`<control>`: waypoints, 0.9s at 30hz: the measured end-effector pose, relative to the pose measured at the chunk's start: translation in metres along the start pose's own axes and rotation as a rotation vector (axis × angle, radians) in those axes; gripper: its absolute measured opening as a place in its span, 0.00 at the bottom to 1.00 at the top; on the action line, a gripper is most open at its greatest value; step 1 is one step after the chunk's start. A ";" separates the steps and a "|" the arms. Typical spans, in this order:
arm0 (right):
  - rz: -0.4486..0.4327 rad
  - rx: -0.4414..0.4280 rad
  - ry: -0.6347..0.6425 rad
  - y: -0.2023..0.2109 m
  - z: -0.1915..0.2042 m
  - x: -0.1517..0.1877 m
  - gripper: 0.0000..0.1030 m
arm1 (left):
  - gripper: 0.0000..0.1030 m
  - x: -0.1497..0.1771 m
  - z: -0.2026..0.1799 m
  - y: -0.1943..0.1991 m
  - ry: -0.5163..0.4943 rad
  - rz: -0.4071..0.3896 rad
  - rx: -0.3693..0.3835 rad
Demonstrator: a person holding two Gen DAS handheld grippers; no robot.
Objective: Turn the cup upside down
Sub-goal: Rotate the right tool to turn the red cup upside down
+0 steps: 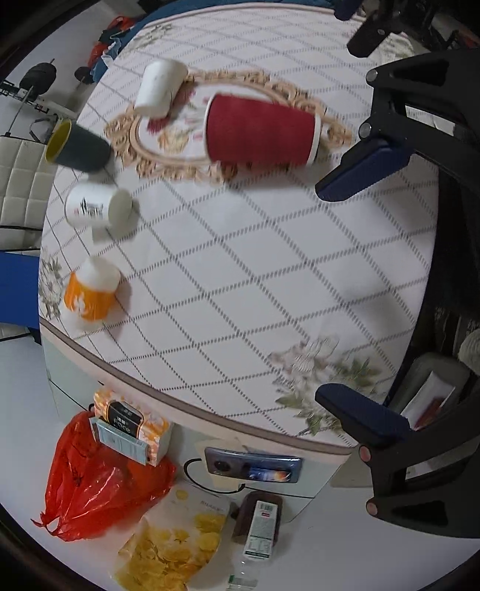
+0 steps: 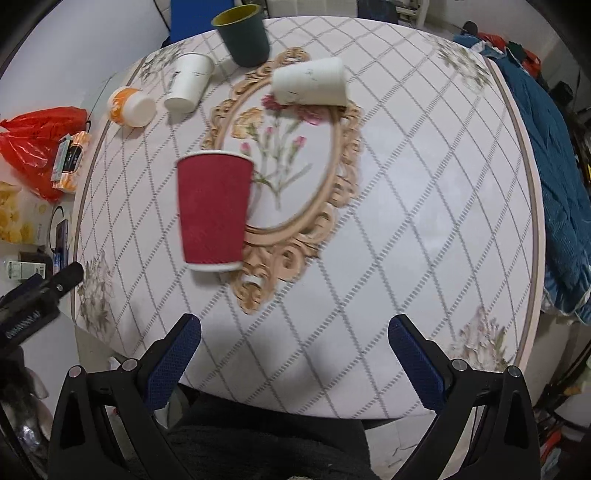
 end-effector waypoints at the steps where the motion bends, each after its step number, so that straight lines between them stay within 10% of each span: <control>1: 0.001 0.011 0.005 -0.001 0.008 -0.004 1.00 | 0.98 -0.003 0.004 -0.003 -0.002 0.004 0.005; 9: 0.032 0.067 0.085 -0.016 0.064 -0.029 1.00 | 0.98 -0.018 0.028 -0.040 0.007 0.060 0.034; 13: -0.001 0.236 0.310 -0.008 0.088 -0.038 1.00 | 0.98 -0.017 0.029 -0.053 0.003 0.080 0.036; 17: -0.057 0.558 0.734 -0.001 0.115 -0.038 1.00 | 0.98 -0.016 0.026 -0.063 0.008 0.094 0.035; 22: -0.179 1.196 1.517 -0.030 0.132 -0.009 1.00 | 0.98 -0.014 0.018 -0.077 0.024 0.122 0.053; 27: -0.227 1.576 2.192 -0.071 0.107 0.015 1.00 | 0.99 -0.014 0.019 -0.090 0.053 0.140 0.060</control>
Point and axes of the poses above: each gripper's, at about its wrist camera, not at the fingertips, and y roughly against the way its jaws point, z to its left, x to its underside, the point moved 5 cm from there along -y, roughly the way its jaws point, and after that the axes turned 15 degrees about z, right-handed, at the moved point
